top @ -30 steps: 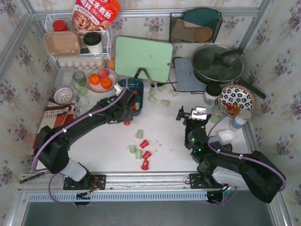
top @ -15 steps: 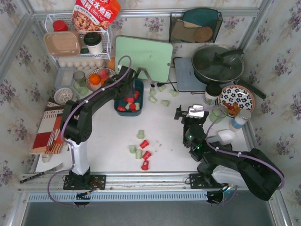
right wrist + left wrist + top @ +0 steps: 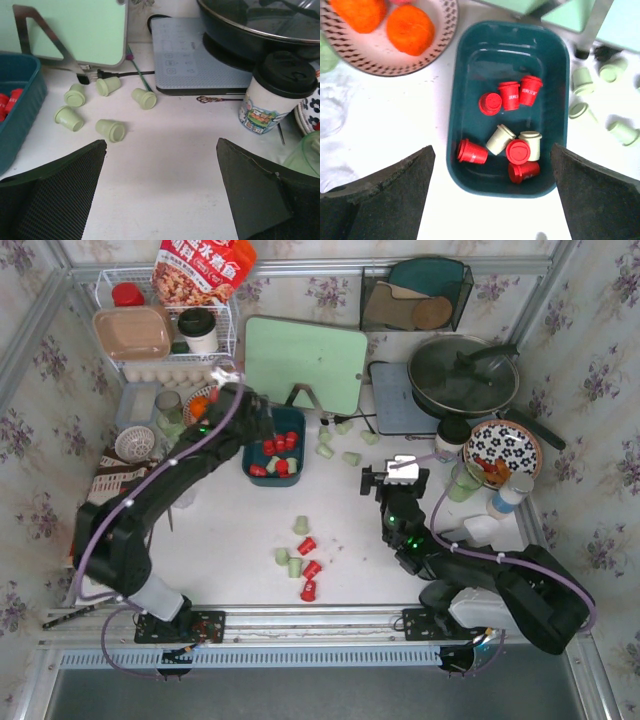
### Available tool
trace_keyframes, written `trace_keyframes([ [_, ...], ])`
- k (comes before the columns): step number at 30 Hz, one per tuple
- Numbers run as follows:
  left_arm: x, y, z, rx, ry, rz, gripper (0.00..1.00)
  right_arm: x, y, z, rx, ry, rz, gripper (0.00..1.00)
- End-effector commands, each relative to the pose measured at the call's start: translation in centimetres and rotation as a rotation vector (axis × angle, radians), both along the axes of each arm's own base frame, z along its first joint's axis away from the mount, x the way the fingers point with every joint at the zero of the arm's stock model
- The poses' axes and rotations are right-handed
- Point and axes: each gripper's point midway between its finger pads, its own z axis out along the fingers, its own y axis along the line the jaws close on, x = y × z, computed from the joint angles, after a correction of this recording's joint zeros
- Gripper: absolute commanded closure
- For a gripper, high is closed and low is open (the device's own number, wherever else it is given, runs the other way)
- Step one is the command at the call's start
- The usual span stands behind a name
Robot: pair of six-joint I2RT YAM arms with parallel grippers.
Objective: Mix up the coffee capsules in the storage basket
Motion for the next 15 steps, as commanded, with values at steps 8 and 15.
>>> trace_keyframes([
  [8,-12.3,9.9,7.0,-0.093,0.123,0.249,0.01,1.0,3.6,-2.1,-0.014,0.129,0.128,0.00],
  [15,-20.4,11.9,8.0,-0.053,0.076,0.089,0.01,2.6,4.7,-4.8,-0.077,0.237,0.150,0.00],
])
